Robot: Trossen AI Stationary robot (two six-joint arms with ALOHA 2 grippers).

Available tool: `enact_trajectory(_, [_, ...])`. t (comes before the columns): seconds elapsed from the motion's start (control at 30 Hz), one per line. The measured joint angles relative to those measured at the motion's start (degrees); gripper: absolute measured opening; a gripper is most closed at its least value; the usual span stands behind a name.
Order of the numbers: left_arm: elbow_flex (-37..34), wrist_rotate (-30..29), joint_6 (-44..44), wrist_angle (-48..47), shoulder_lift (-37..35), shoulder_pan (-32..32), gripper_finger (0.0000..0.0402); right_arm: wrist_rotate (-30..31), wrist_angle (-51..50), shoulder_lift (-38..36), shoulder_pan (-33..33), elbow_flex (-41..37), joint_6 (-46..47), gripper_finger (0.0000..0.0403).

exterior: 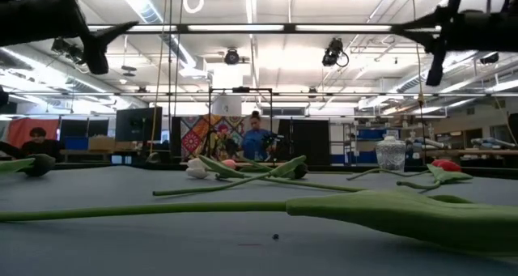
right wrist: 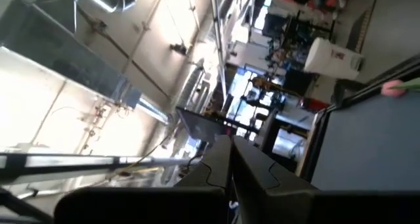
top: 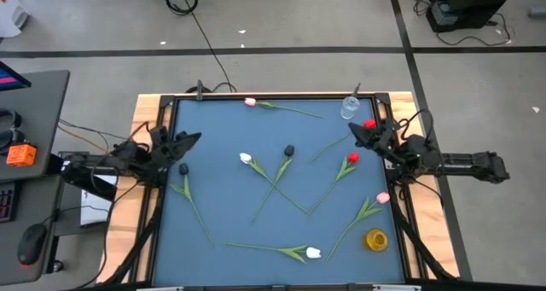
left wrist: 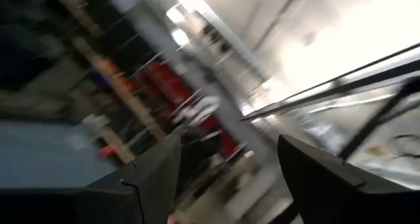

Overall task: Sort flowers into vase by color
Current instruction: Put the left black flower into the transparent vase

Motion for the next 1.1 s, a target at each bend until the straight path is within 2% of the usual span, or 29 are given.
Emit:
enact_trajectory(0.13, [6.2,-3.1,-2.1,-14.4,5.0,0.0,0.0260,-2.0,0.0,6.7,0.0,5.9,-0.7,0.0023])
enact_trajectory(0.33, [16.2,-6.0,-6.5,-34.2,15.7,0.0,0.0261,-1.1,-0.1,17.5,0.0,13.5,-5.8,0.0023])
enact_trajectory(0.43, [19.7,-6.3,-7.2,-40.1,20.1,0.0,0.0260,-2.8,-0.1,22.0,0.1,16.0,-8.1,0.0023])
enact_trajectory(0.53, [21.4,-5.8,-7.4,-42.3,23.1,0.0,0.0260,-4.0,-0.3,25.8,0.1,17.2,-5.3,0.0023])
enact_trajectory(0.73, [21.6,3.1,-14.0,-47.1,27.9,0.0,0.0260,-4.5,-1.7,33.8,2.3,17.4,6.2,0.0023])
enact_trajectory(0.9, [21.6,15.0,-26.9,-58.7,32.1,0.0,0.0254,-2.5,-3.4,40.1,5.9,17.4,11.9,0.0023])
enact_trajectory(1.1, [21.6,29.5,-36.2,-68.9,34.9,0.0,0.0222,-2.0,-3.6,45.2,8.3,17.4,13.6,0.0023])
